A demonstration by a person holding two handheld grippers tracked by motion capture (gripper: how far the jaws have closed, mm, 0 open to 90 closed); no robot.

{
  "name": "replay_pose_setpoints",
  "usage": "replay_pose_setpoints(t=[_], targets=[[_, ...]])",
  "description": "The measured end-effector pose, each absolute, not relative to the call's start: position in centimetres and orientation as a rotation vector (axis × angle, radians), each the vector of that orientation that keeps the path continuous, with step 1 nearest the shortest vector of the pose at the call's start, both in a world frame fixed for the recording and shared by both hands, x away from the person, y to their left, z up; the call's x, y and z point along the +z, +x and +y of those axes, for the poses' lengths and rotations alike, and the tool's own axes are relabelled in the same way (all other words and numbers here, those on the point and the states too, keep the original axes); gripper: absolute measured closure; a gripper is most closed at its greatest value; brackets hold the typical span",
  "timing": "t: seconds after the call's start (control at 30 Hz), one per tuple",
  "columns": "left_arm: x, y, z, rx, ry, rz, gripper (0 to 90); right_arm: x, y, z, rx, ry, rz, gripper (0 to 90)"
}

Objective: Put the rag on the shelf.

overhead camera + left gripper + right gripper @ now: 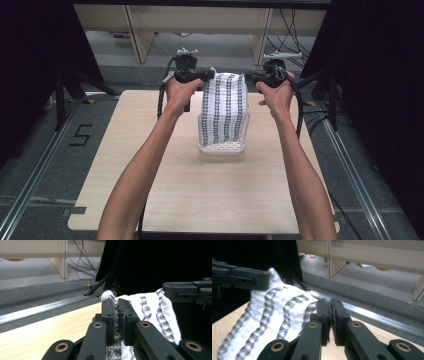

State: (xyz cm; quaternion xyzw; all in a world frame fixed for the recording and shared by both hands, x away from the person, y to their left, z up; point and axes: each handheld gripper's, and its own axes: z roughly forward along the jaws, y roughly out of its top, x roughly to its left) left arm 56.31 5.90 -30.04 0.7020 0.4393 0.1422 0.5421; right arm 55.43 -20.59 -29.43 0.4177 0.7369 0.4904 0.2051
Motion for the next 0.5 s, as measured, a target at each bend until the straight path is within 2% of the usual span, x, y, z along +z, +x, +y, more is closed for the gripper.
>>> replay_pose_setpoints(t=[0.5], targets=[[-32.8, 57.2, 5.9, 0.304, 1.725, 1.113, 81.9, -32.3, 56.7, -20.5, 1.316, 1.21, 2.109, 85.6]])
